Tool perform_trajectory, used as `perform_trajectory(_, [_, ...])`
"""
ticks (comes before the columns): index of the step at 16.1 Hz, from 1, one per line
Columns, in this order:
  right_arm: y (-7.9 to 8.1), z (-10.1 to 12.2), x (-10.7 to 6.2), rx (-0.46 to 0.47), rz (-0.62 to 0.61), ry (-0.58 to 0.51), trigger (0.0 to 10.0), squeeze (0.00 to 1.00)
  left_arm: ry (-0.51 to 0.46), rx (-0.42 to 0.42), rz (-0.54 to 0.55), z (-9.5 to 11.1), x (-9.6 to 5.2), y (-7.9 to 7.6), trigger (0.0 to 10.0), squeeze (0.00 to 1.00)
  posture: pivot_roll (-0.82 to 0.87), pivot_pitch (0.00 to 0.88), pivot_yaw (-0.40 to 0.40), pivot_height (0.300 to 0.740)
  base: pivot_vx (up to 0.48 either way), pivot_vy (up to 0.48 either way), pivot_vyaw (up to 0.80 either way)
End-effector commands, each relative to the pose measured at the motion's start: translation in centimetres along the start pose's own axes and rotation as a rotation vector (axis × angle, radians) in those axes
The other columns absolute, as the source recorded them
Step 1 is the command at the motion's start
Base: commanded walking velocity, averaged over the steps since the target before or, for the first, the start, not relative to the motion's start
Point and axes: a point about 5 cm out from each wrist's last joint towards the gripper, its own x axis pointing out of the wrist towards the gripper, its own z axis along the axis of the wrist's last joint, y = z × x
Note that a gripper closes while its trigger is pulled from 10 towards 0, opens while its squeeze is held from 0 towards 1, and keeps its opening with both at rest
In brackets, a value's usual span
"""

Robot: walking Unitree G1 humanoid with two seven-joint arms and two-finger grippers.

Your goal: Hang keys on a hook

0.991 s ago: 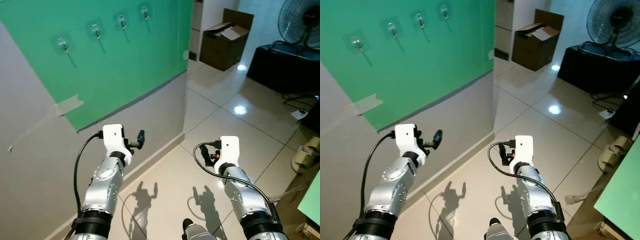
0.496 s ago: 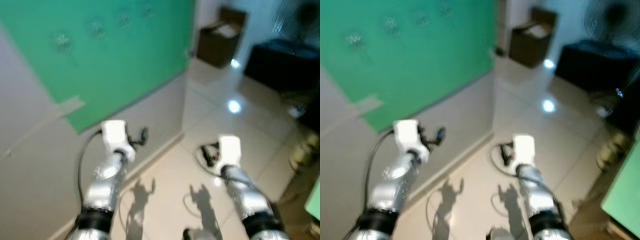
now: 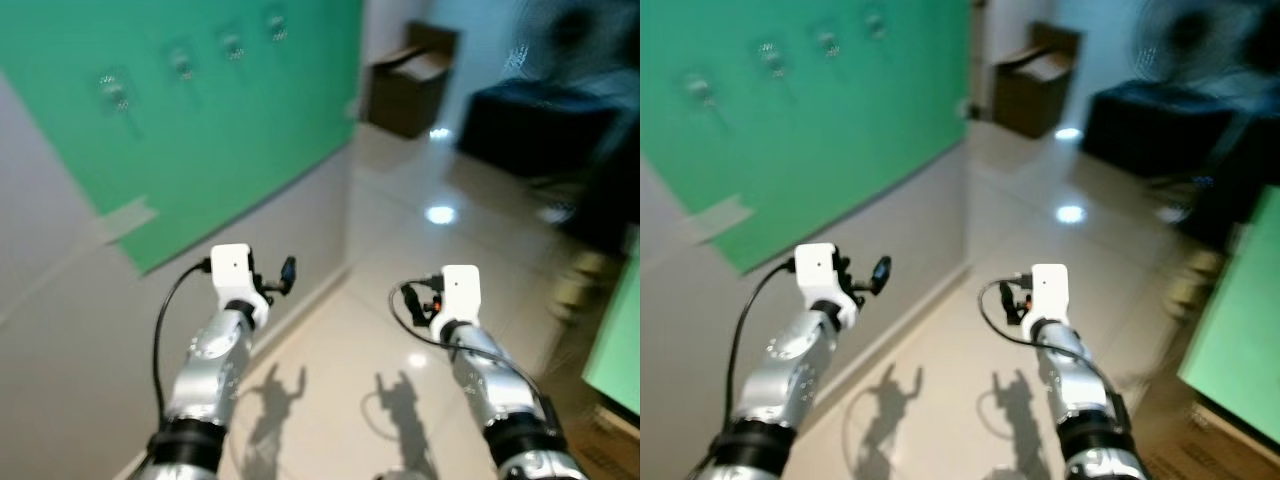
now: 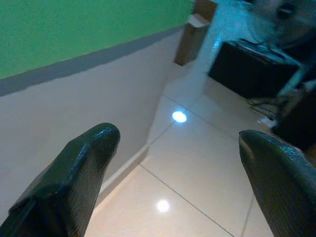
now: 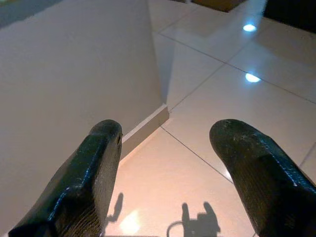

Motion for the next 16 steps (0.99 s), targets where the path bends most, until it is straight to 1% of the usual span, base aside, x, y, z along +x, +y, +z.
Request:
perform_trajectory(1, [0.33,0.05,0.09,0.005,0.009,-0.001,10.0,0.0,-0.012,0.0,-0.008,0.37,0.0,0.0,10.0,0.0,-0.18,0.0,0.087,0.74,0.0,0.0,-0.66])
perform_trajectory(10, [0.39,-0.33,-0.11,0.002,0.011,0.006,10.0,0.0,0.009,0.007,-0.002,-0.27,-0.26,0.07,10.0,0.0,-0.18,0.0,0.078,0.74,0.0,0.0,-0.65])
perform_trajectory(16, [0.41,0.11,0.13,-0.002,0.018,0.001,10.0,0.0,0.009,0.031,0.007,-0.32,-0.21,0.25,10.0,0.0,-0.18,0.0,0.073,0.74,0.0,0.0,-0.64])
